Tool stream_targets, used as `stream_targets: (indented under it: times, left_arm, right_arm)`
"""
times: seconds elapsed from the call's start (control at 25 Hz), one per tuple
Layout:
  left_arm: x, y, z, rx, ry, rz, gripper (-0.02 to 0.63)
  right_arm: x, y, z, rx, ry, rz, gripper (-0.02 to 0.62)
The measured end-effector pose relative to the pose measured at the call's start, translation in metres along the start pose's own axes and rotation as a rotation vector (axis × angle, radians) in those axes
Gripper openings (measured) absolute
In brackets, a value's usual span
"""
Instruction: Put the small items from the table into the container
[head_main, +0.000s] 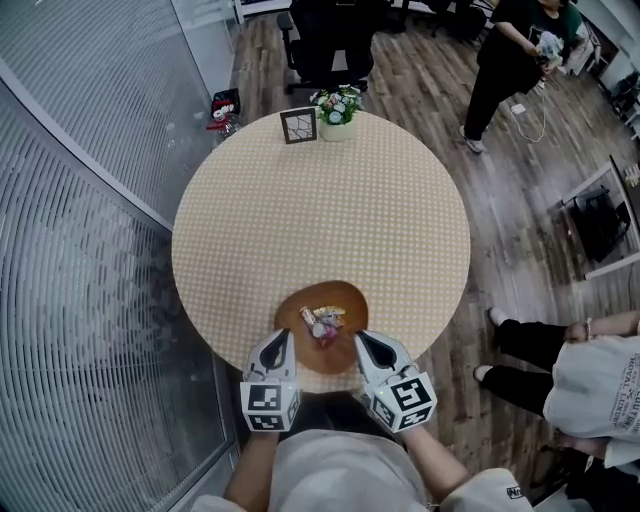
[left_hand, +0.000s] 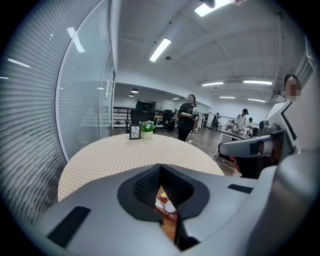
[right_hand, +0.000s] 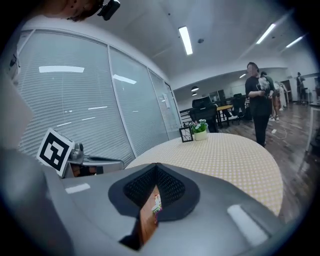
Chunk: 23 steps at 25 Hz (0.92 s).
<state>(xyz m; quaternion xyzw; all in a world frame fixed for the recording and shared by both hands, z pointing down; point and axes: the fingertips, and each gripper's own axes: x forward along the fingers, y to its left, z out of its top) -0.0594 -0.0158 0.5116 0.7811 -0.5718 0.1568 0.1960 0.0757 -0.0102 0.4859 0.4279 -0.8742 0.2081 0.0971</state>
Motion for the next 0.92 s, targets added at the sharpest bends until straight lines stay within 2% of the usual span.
stream_targets:
  times: [0.24,0.92]
  left_arm:
    - [-0.007,-0.005,-0.001,0.009,-0.01,0.005,0.003]
    - [-0.023,-0.005,-0.002,0.007,-0.016,0.024,0.003]
  right_arm:
    - [-0.015,0.0,-0.001,-0.039,-0.023,-0.066,0.0]
    - [-0.024,-0.002,-0.008,-0.025,0.005,-0.084,0.0]
